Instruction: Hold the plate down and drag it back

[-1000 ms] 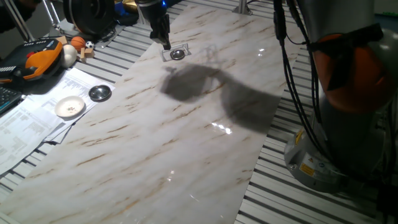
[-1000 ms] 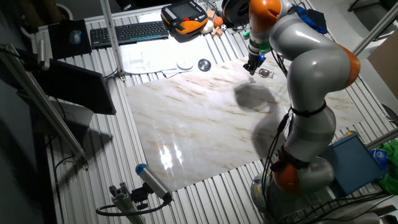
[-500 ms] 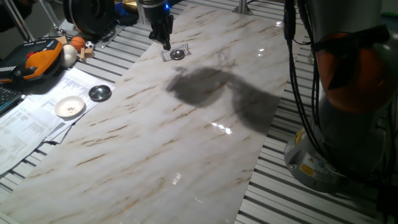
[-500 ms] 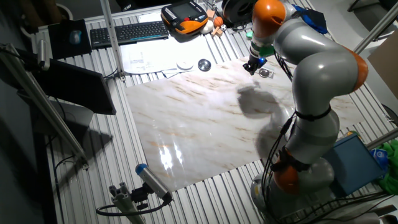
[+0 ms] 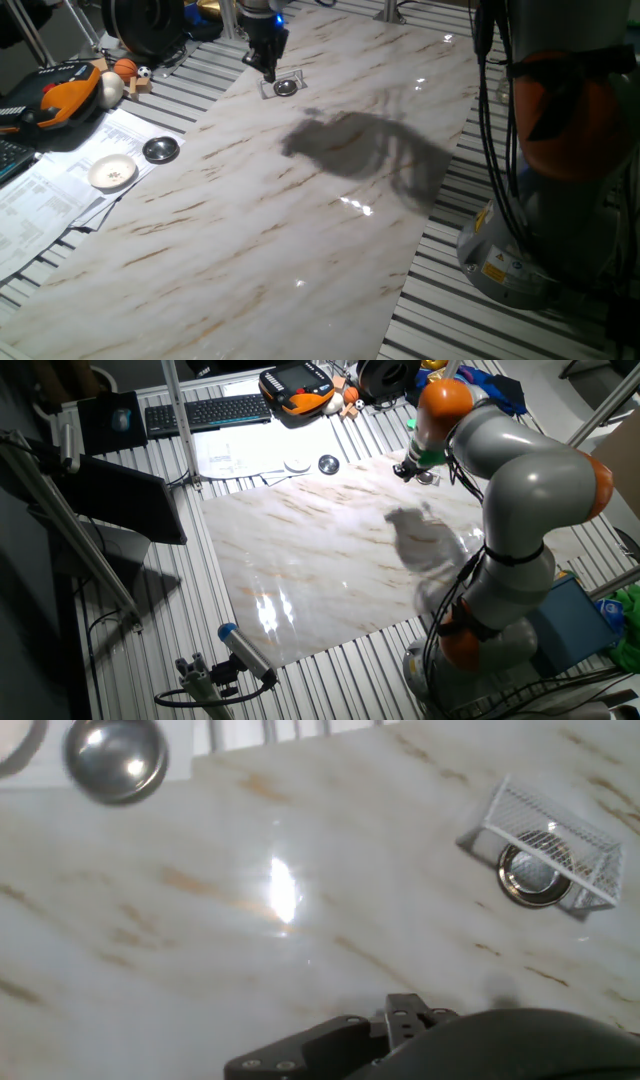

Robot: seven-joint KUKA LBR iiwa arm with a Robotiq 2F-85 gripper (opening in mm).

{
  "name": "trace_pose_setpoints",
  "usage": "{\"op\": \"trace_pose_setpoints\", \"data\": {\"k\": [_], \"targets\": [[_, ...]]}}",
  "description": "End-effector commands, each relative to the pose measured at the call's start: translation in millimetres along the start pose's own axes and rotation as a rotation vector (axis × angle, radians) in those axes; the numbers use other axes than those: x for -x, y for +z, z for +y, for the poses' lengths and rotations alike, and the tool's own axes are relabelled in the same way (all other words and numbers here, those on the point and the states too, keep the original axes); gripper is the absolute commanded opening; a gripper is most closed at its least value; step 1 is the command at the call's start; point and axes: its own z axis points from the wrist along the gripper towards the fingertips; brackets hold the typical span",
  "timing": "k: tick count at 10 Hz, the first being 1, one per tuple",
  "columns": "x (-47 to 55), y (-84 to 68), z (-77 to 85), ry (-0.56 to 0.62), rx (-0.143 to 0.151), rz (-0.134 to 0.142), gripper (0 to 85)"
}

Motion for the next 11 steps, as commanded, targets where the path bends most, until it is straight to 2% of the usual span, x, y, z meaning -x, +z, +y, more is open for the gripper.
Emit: {"op": "trace_pose_setpoints", "data": {"k": [1, 3, 5, 6, 7, 8, 9, 11], "targets": [[1.0, 4.0, -5.5, 0.249, -0.058, -0.078, 0.0], [-0.5, 16.6, -18.0, 0.223, -0.082, -0.132, 0.0], [-0.9, 28.2, -27.2, 0.2, -0.1, -0.153, 0.0], [0.1, 31.8, -29.1, 0.199, -0.095, -0.135, 0.0], [2.0, 35.4, -29.9, 0.188, -0.093, -0.094, 0.0], [4.3, 41.0, -30.0, 0.189, -0.07, -0.06, 0.0], [6.0, 49.9, -32.6, 0.179, -0.056, -0.065, 0.0], [7.8, 62.7, -38.8, 0.161, -0.048, -0.096, 0.0]]}}
